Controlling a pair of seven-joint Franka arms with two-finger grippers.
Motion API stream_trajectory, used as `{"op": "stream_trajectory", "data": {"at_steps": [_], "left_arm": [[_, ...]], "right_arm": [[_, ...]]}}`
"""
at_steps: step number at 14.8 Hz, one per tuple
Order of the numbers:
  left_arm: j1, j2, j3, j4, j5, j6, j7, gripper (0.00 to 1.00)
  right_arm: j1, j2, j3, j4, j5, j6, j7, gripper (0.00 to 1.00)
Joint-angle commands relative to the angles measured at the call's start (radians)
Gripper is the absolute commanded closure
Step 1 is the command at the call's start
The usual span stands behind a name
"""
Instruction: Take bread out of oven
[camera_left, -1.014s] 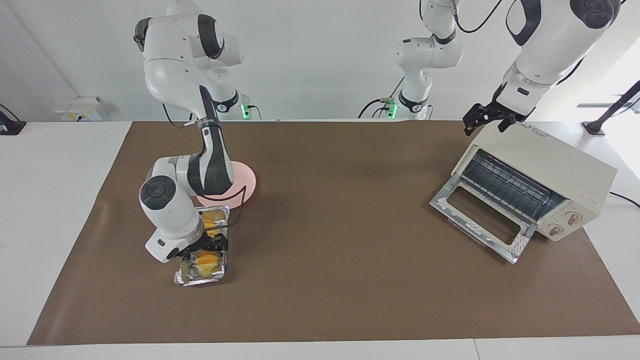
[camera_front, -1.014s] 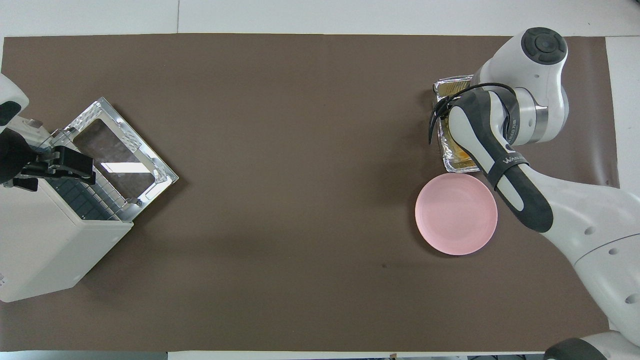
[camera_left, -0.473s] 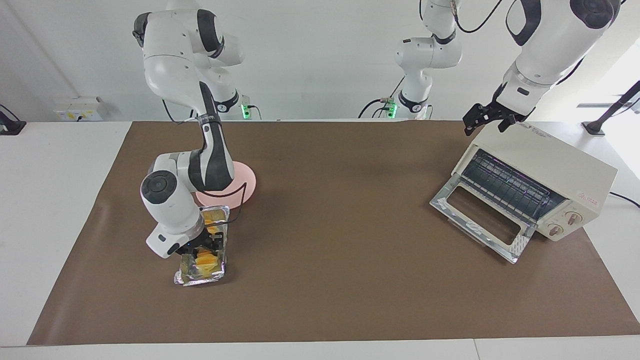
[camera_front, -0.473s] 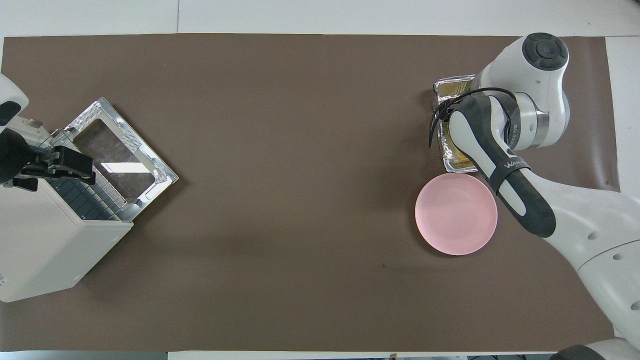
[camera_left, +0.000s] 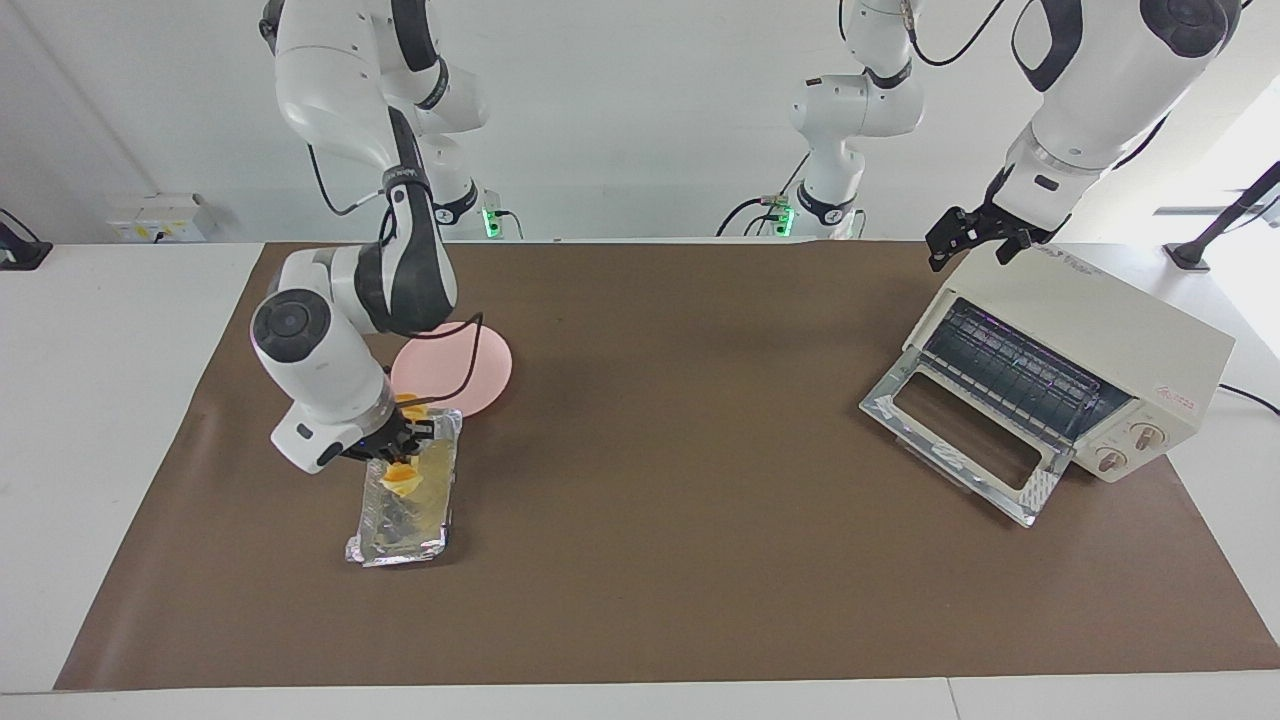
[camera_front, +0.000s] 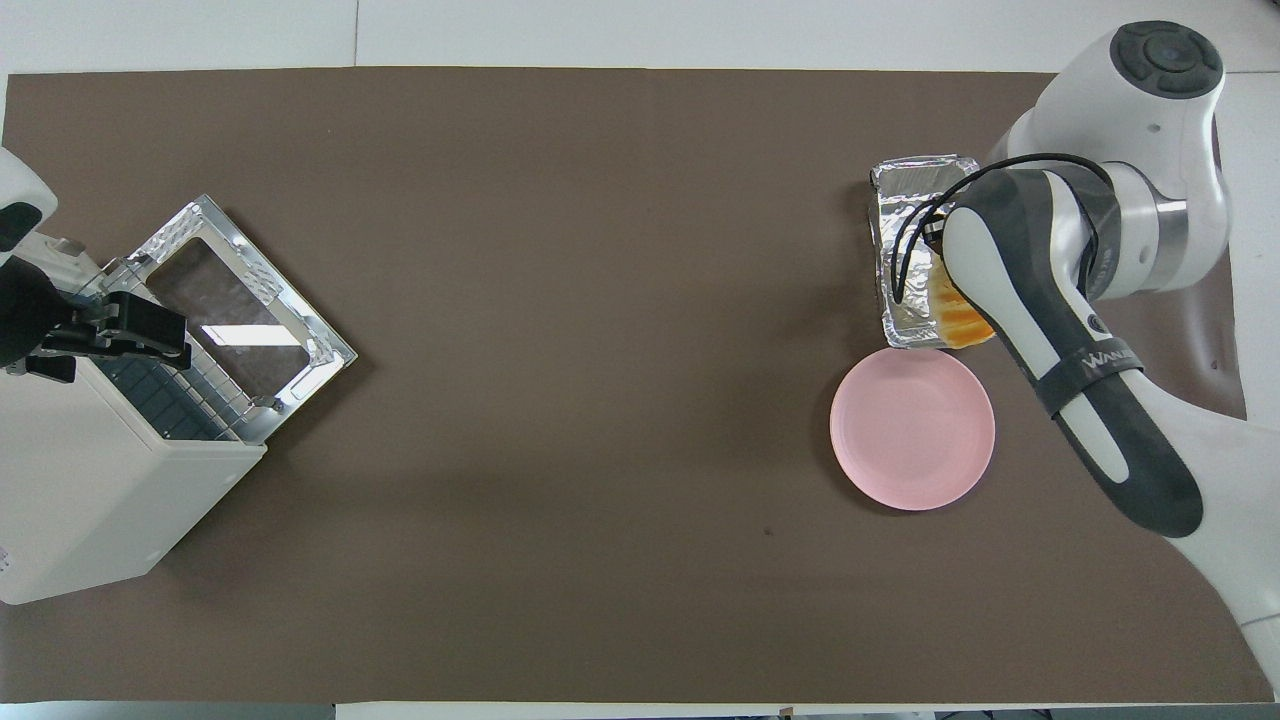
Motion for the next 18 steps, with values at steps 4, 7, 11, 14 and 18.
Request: {"op": "stream_trajectory", "data": {"at_steps": [4,7,11,14,18], "left_arm": [[0.011,-0.029,-0.004,-0.030,-0.012,0.007,0.002,0.00],[0.010,-0.029,-0.004,-0.030,-0.012,0.007,0.002,0.00],[0.010,-0.027,-0.004,-0.030,-0.012,0.007,0.002,0.00],[0.010,-0.027,-0.004,-0.030,-0.012,0.007,0.002,0.00],[0.010,-0.027,-0.004,-0.030,-0.012,0.005,0.002,0.00]], "right_arm": [[0.039,-0.406,0.008,-0.520,0.054,0.169,0.087,1.00],[0.076,-0.544,0.008,-0.752,0.055,0.327,0.138,1.00],[0.091,-0.583,0.009,-0.978,0.063,0.608,0.141,1.00],[0.098,-0.533,0.009,-0.978,0.063,0.663,0.141,1.00],[0.087,-0.520,0.008,-0.972,0.063,0.668,0.141,0.78]]}}
